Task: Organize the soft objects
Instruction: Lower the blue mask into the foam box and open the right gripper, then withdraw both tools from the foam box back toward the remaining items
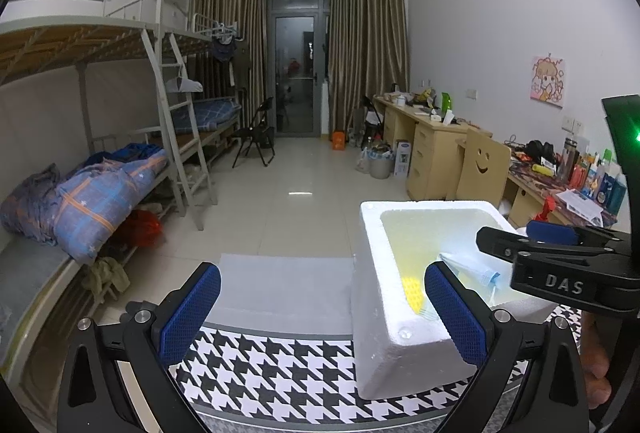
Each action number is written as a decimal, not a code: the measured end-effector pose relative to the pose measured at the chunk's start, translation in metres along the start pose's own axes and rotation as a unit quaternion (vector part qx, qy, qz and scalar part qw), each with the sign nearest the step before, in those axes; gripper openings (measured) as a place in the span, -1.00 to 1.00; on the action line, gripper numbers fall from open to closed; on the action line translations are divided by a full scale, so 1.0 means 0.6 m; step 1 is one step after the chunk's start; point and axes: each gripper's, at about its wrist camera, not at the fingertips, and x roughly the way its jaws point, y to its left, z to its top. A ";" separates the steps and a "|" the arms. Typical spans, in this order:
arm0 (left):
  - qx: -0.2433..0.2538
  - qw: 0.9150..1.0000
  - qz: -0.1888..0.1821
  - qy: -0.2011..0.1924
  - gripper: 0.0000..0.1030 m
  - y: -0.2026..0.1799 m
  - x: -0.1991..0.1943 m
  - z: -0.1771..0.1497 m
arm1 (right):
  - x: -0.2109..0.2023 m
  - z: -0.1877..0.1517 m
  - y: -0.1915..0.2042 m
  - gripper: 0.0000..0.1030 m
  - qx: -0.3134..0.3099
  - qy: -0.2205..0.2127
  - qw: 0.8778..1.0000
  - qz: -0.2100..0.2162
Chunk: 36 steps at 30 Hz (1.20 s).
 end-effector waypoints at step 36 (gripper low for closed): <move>0.006 0.999 -0.032 -0.030 0.98 -0.035 -0.131 -0.033 | -0.177 -0.071 -0.015 0.83 0.003 -0.088 0.996 -0.010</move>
